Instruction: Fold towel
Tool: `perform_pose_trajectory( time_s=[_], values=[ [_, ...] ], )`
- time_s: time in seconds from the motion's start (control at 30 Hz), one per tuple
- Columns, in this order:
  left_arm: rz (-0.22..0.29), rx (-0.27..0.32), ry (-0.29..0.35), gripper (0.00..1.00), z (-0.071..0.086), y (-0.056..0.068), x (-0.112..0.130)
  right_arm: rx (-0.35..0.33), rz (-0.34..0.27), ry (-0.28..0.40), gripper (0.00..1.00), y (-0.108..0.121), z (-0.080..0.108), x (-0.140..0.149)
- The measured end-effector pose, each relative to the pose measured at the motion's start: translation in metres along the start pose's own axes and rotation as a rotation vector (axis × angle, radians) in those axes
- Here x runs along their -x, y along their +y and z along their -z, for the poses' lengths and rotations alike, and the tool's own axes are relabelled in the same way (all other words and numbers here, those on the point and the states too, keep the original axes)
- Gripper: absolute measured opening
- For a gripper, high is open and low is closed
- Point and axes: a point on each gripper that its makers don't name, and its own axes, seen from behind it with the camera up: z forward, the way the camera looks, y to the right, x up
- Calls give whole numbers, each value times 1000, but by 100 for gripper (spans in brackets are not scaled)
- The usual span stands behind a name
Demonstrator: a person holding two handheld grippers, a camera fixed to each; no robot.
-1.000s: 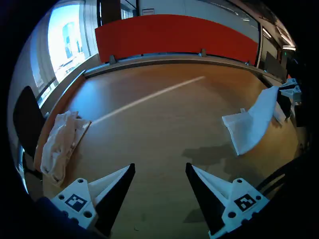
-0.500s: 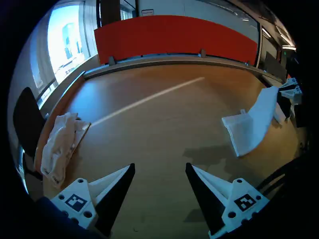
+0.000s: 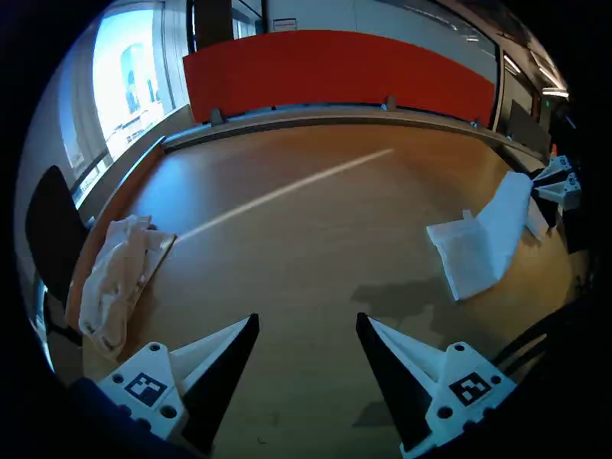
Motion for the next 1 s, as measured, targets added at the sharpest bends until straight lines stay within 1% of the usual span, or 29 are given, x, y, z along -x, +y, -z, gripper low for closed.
perform_pose_trajectory(
  time_s=[0.3, 0.57, 0.8, 1.0],
  values=[
    [1, -3, 4, 94, 2, -3, 0, -58, 12, -8, 6, -24, -17, -3],
    [7, -11, 5, 94, 5, -8, 3, -116, 28, -32, 6, -48, -29, 2],
    [15, -19, 5, 94, 7, -13, 6, -148, 30, -53, 6, -59, -36, 8],
    [19, -23, 2, 94, 8, -16, 9, -174, 46, -69, 6, -68, -41, 10]
  ],
)
